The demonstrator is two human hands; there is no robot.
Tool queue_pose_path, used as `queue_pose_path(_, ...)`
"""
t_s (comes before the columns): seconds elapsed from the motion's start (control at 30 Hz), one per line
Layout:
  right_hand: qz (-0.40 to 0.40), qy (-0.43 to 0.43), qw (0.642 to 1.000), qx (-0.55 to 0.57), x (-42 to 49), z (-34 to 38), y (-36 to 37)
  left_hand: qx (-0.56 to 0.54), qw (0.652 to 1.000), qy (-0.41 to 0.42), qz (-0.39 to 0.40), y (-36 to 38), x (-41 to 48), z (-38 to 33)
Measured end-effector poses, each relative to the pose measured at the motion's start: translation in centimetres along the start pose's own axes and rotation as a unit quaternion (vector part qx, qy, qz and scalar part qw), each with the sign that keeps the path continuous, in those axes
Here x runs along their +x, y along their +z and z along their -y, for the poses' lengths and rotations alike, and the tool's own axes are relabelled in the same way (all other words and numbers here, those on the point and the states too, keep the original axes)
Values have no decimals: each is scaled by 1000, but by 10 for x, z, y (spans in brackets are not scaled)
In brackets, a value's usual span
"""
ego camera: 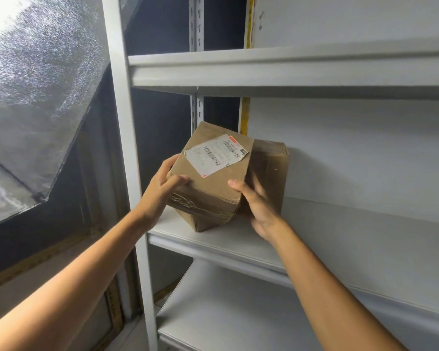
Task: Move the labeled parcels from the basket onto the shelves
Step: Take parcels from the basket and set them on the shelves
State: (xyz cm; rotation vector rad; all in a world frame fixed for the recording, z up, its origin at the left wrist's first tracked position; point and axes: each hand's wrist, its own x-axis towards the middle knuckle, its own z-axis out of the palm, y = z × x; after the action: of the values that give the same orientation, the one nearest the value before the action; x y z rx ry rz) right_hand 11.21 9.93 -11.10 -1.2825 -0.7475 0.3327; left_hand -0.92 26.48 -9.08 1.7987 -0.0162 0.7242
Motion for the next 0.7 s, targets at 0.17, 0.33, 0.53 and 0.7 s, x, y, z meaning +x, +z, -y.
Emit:
queue_pose_path(0.17,0,61,998,24,-16,14,-5,6,997,-60,45,2,-14,-20)
queue_pose_path(0.33,-32,41,999,5,-46,21,-27,-17,995,-93,32,26,-34,-26)
queue_pose_path(0.53,-79,3,996,34,-96,47,-78,-82,993,-87,10,80,-40,-54)
queue_pose_path(0.7,-116,-21,993,4,-142,77,-141,-163,976,-116,87,150,-46,-75)
